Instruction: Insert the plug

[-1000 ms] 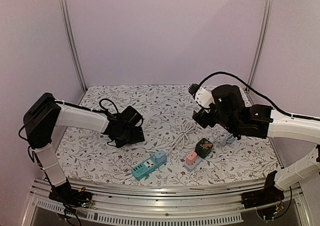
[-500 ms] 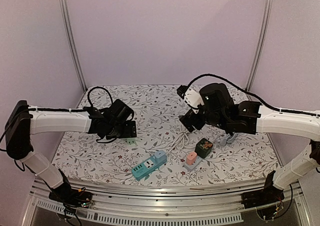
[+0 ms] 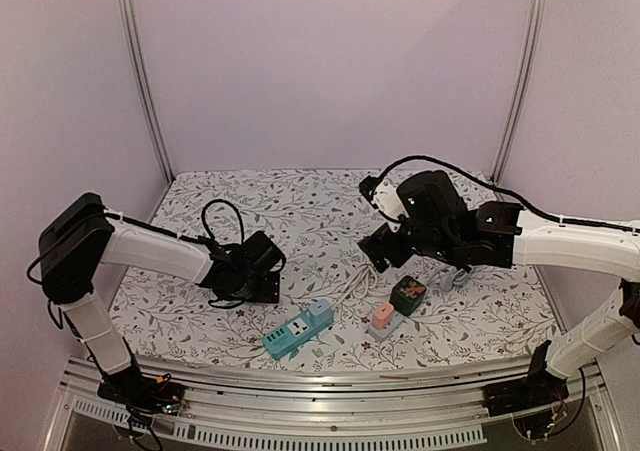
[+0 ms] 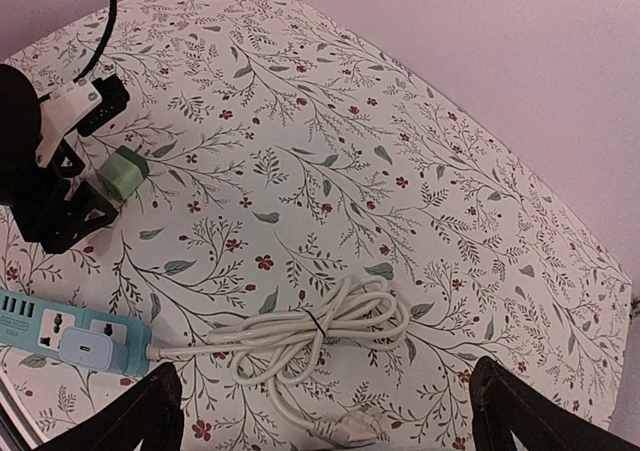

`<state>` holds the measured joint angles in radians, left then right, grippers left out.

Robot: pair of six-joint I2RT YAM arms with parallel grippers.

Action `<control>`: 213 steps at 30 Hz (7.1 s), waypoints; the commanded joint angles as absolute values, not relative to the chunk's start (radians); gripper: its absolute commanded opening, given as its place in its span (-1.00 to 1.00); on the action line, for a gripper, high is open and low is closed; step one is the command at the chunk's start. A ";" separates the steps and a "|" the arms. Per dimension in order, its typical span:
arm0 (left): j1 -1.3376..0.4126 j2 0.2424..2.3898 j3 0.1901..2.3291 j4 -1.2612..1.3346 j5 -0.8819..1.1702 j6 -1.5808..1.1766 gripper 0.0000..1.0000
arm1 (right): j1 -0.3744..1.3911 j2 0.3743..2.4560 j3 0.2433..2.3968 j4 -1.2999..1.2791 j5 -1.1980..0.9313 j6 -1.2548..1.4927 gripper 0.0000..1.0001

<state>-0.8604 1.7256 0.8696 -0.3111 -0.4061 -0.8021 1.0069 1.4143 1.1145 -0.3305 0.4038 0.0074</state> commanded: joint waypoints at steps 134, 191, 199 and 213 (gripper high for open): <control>-1.134 1.251 0.617 0.266 -0.119 0.005 0.99 | 0.926 1.703 1.320 -0.350 -0.626 0.620 -0.94; -0.923 1.136 0.727 0.522 0.448 -0.606 -0.02 | 0.921 1.364 0.924 0.514 -0.635 0.749 -1.00; -0.925 1.198 0.746 0.566 0.477 -0.634 -0.15 | 0.927 1.371 0.930 0.493 -0.634 0.739 -1.00; -0.925 1.210 0.754 0.598 0.474 -0.649 -0.24 | 0.934 1.373 0.934 0.439 -0.617 0.699 -1.00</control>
